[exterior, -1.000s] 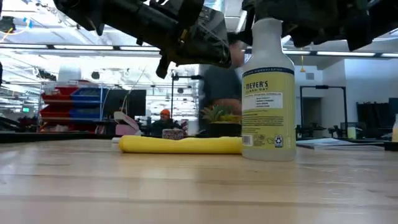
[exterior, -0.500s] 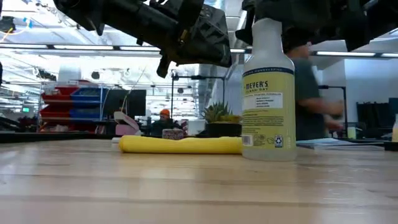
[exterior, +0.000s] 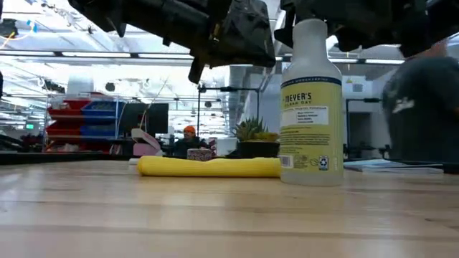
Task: Apply microfiber cloth
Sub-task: Spray the back of the cellphone with the spray bottle
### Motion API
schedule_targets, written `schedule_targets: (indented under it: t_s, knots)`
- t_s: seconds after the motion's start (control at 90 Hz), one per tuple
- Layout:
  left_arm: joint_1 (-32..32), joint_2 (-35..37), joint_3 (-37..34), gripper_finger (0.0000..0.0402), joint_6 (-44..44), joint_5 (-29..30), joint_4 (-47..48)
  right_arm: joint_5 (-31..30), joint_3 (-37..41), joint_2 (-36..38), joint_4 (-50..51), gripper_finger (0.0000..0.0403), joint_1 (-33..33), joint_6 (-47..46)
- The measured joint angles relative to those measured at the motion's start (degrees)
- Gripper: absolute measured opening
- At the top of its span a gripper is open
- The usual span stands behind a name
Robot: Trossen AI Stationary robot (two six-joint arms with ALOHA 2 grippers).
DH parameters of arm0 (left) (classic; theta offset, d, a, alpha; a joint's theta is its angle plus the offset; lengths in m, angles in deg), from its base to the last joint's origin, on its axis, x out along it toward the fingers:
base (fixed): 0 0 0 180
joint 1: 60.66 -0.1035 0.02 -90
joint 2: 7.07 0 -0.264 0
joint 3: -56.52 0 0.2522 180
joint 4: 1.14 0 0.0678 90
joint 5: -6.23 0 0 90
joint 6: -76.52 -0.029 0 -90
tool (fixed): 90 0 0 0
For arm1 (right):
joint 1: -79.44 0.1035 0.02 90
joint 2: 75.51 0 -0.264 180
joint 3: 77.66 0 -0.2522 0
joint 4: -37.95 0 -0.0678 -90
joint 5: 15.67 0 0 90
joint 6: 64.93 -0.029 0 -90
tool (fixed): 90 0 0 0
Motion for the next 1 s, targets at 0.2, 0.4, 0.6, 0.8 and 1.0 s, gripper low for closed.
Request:
schedule_targets:
  t_s: [0.2, 0.4, 0.6, 0.8, 1.0]
  knots:
    - [0.00, 0.00, 0.02, 0.0011, -0.01, 0.01, -0.03, 0.02, 0.00, 0.00, 0.02, 0.0335, 0.00, 0.02]
    - [0.00, 0.00, 0.02, 0.0011, -0.01, 0.02, -0.02, 0.26, 0.00, 0.00, 0.20, 0.0298, 0.02, -0.20]
    - [0.00, 0.00, 0.02, 0.0011, -0.01, 0.02, -0.02, 1.29, 0.00, 0.00, 0.22, 0.0291, -0.02, -0.20]
    - [0.00, 0.00, 0.02, 0.0011, -1.64, 0.14, 0.53, -0.16, -0.07, 0.00, 0.66, 0.0291, -0.20, 0.26]
    - [0.00, 0.00, 0.02, 0.0011, -2.44, 0.28, 3.13, -3.70, -0.26, 0.15, 3.49, 0.0291, 0.05, 0.28]
